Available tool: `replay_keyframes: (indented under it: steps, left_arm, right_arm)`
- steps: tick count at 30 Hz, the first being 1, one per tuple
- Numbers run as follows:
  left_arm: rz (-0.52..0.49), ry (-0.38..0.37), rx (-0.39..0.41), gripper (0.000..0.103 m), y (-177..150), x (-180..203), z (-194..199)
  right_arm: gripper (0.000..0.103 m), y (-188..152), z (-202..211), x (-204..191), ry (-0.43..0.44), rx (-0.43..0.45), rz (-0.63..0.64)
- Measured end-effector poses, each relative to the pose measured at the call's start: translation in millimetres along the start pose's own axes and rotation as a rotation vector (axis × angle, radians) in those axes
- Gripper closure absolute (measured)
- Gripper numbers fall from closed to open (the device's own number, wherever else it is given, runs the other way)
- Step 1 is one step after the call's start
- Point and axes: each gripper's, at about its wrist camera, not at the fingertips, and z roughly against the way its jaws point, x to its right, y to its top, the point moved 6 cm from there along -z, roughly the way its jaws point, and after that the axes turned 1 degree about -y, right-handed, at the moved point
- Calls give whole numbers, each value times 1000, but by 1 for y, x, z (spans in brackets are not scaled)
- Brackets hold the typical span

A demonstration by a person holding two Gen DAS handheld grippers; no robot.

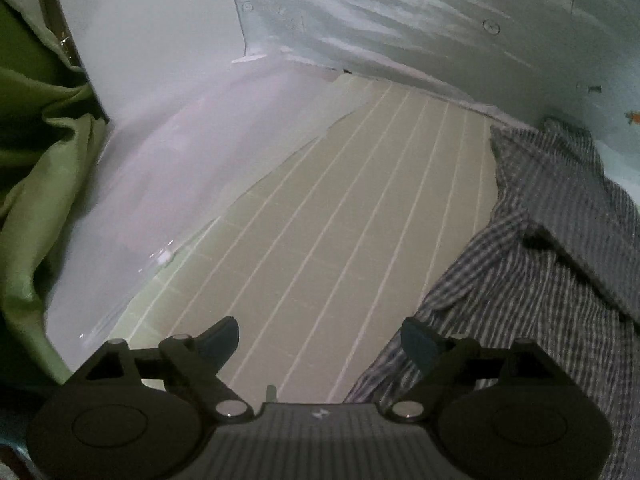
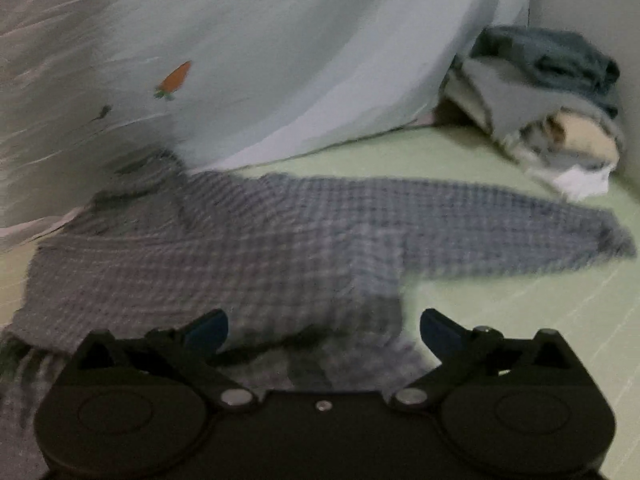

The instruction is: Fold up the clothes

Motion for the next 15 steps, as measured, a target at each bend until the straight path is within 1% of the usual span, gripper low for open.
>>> replay_keyframes:
  steps: [5, 8, 12, 15]
  left_arm:
    - [-14, -24, -18, 14, -4, -21, -9]
    - [-49, -67, -19, 14, -4, -42, -19]
    - [-127, -135, -11, 14, 3, -76, -38]
    - [-185, -180, -3, 14, 12, -101, -46]
  right_arm:
    - [0, -32, 34, -40, 42, -5, 6]
    - [0, -54, 56, -72, 40, -1, 11]
    - [0, -87, 87, -131, 29, 22, 14]
    - [0, -114, 105, -180, -6, -2, -21]
